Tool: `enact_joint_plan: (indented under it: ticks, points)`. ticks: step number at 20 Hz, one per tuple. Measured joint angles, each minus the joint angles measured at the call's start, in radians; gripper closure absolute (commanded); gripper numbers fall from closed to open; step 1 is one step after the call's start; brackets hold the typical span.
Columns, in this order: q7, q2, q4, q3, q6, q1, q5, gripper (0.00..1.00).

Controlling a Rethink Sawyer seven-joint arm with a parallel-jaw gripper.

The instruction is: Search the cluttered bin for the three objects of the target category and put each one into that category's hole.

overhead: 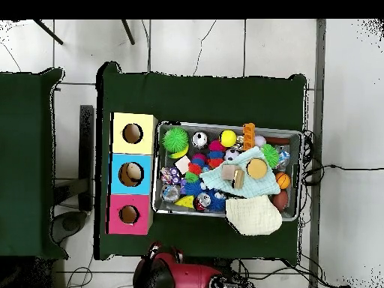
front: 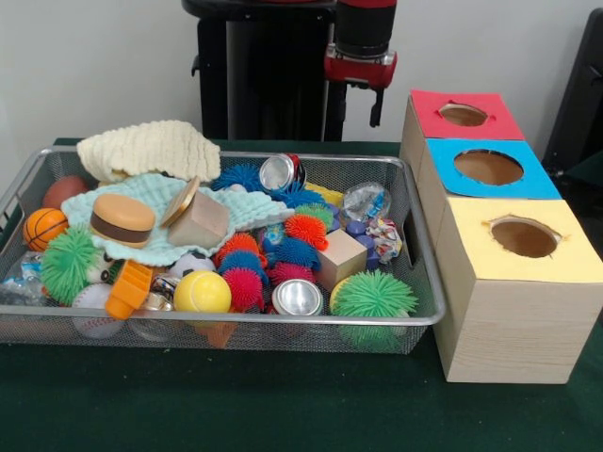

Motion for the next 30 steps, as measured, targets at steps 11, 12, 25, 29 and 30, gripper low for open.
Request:
enact_joint_plan:
  ticks: [11,12,25,29,30]
  points:
    - [0.000,0.098,-0.081,0.003,0.000,-0.048,-0.015,0.00]
    - [0.000,0.099,-0.085,0.003,0.000,-0.048,-0.015,0.00]
    - [0.000,0.067,-0.094,0.004,0.000,-0.024,-0.016,0.00]
    - [0.000,0.051,-0.094,0.004,0.000,-0.022,-0.016,0.00]
    - [0.000,0.050,-0.095,0.004,0.000,-0.022,-0.016,0.00]
